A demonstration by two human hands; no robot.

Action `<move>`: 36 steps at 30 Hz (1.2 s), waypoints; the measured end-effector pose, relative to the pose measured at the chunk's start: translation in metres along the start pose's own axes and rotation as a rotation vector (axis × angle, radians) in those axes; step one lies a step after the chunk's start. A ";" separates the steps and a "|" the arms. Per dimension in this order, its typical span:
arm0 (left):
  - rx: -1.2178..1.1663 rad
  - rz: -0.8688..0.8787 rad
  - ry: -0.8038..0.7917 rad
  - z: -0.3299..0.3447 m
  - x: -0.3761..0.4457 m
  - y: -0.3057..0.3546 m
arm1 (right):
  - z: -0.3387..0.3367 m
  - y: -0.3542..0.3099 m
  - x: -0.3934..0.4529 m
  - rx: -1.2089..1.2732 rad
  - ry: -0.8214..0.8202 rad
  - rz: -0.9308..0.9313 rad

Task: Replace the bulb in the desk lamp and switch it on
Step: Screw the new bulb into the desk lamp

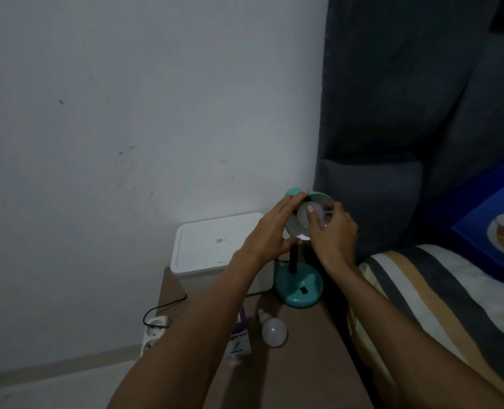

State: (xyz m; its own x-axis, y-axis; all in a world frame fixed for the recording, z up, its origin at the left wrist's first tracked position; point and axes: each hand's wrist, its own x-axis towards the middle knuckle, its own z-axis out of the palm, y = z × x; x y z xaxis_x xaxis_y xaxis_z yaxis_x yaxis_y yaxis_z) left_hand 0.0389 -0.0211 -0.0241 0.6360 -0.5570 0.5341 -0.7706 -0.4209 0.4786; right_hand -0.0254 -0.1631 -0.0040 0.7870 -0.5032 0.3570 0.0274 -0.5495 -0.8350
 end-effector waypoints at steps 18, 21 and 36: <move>0.017 -0.014 -0.019 -0.001 0.002 -0.002 | -0.002 -0.003 0.002 0.003 -0.045 -0.059; 0.005 -0.008 -0.023 0.000 0.001 -0.003 | -0.003 0.001 0.000 0.016 -0.082 -0.056; 0.010 0.011 -0.019 -0.003 0.001 -0.002 | 0.002 0.001 0.003 0.080 -0.055 0.003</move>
State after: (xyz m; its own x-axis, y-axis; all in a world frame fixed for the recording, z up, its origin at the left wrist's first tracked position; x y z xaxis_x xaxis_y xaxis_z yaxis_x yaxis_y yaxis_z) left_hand 0.0411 -0.0187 -0.0226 0.6269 -0.5749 0.5257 -0.7777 -0.4220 0.4660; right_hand -0.0222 -0.1640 -0.0051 0.8197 -0.4660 0.3331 0.0730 -0.4918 -0.8676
